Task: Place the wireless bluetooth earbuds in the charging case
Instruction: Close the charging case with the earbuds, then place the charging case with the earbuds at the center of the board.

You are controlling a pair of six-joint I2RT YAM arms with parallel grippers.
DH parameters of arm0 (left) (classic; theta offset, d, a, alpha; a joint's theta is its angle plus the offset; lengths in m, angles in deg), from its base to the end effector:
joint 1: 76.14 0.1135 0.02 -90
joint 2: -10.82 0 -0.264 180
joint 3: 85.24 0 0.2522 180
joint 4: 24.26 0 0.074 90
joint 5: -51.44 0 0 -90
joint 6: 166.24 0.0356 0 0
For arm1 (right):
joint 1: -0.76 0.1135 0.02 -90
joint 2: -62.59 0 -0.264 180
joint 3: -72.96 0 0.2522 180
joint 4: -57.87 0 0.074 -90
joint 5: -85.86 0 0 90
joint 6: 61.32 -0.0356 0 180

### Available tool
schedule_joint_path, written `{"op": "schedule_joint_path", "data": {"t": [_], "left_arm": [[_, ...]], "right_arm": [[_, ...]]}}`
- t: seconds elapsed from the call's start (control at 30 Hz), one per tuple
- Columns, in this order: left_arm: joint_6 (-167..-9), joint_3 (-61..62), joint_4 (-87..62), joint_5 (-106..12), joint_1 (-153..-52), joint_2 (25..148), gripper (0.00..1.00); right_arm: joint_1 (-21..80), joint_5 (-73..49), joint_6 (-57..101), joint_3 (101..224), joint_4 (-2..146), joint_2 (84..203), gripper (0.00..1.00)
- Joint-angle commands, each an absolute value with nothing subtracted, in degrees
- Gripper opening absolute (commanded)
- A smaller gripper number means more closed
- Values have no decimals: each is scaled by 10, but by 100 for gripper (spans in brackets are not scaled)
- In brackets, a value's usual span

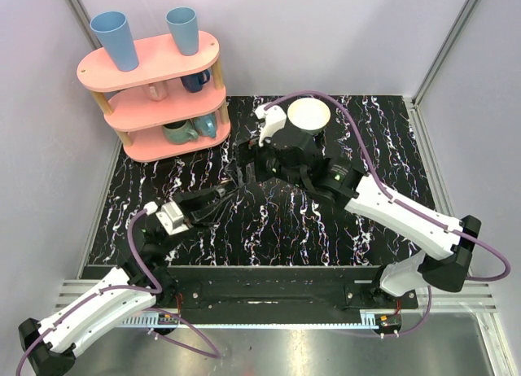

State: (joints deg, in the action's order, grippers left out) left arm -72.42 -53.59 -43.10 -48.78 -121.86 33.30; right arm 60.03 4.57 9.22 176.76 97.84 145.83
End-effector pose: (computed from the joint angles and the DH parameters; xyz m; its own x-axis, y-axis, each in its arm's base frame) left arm 0.0802 -0.0913 0.3058 0.3814 -0.2972 -0.8754 0.7903 0.5961 0.1420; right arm 0.1723 0.2792 0.4279 -0.4189 -0.0602 -0.9061 -0.6757 0.6872 0.2668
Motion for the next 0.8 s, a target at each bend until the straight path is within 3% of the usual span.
{"op": "schedule_joint_path", "data": {"t": [0.0,0.17,0.37,0.6,0.7,0.77], "left_arm": [[-758,-509,-432,-426,-1217,328,0],[-796,-472,-346,-412,-1216,349,0],[-889,-448,-319,-465,-1182,408,0],[-1030,-395,-390,-689,-1103,555,0],[-1106,-413,-483,-720,-1087,595,1],[-1138,-430,-518,-696,-1087,621,6]], "right_arm": [[600,201,75,1743,964,1401,100],[600,321,81,1684,893,1335,100],[600,363,72,1619,862,1264,100],[600,370,36,1556,858,1196,100],[600,368,20,1532,858,1174,100],[600,367,8,1517,860,1163,100]]}}
